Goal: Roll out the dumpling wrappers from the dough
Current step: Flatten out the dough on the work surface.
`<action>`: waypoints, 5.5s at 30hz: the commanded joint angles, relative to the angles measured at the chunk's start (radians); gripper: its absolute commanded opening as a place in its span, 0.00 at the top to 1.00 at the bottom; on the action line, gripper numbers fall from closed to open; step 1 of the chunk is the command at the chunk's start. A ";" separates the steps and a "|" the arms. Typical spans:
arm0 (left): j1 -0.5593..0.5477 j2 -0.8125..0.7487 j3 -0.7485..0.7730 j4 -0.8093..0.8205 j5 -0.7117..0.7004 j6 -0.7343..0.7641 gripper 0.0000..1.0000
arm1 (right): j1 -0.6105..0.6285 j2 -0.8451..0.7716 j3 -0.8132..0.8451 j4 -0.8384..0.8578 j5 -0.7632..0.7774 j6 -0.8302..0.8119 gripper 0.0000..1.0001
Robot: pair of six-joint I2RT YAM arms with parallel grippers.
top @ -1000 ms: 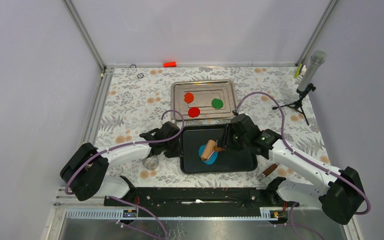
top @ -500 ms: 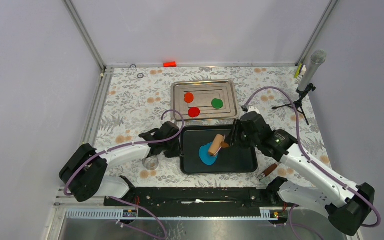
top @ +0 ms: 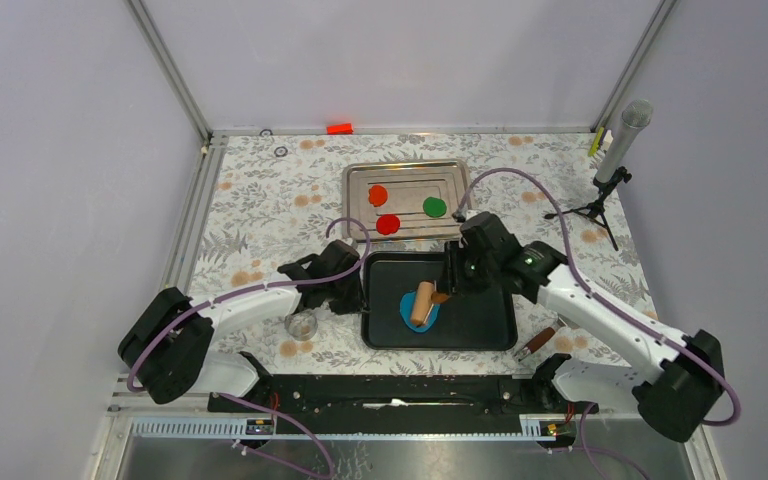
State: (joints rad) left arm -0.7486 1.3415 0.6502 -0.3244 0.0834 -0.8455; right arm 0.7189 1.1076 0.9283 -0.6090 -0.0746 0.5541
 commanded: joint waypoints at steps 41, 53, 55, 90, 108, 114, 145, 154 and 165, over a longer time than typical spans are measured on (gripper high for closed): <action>0.033 -0.058 0.007 0.012 0.028 0.048 1.00 | -0.092 0.033 -0.154 -0.087 0.168 -0.046 1.00; 0.069 -0.078 -0.020 0.014 0.033 0.055 1.00 | -0.102 0.037 -0.149 -0.098 0.178 -0.046 1.00; 0.073 -0.080 -0.023 0.018 0.038 0.056 1.00 | -0.104 0.040 -0.148 -0.101 0.176 -0.046 1.00; 0.075 -0.121 -0.009 -0.068 0.048 0.065 1.00 | -0.024 0.135 0.014 0.152 -0.129 0.121 1.00; 0.078 -0.018 0.026 -0.045 0.029 0.049 1.00 | -0.115 -0.064 -0.277 -0.044 0.070 0.106 1.00; 0.082 0.014 0.045 -0.029 0.055 0.050 1.00 | -0.120 -0.096 -0.197 -0.102 0.105 0.113 1.00; 0.096 0.023 0.088 -0.065 0.081 0.109 1.00 | -0.004 -0.227 -0.384 -0.117 0.279 0.342 1.00; 0.098 0.013 0.066 -0.037 0.098 0.099 1.00 | -0.004 -0.228 -0.205 -0.085 0.234 0.300 1.00; 0.098 0.024 0.045 -0.014 0.093 0.082 1.00 | 0.030 0.010 -0.081 0.182 -0.033 0.264 1.00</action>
State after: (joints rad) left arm -0.6548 1.3849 0.6781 -0.4114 0.1387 -0.7490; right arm 0.7235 1.0637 0.8238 -0.5495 0.0032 0.8314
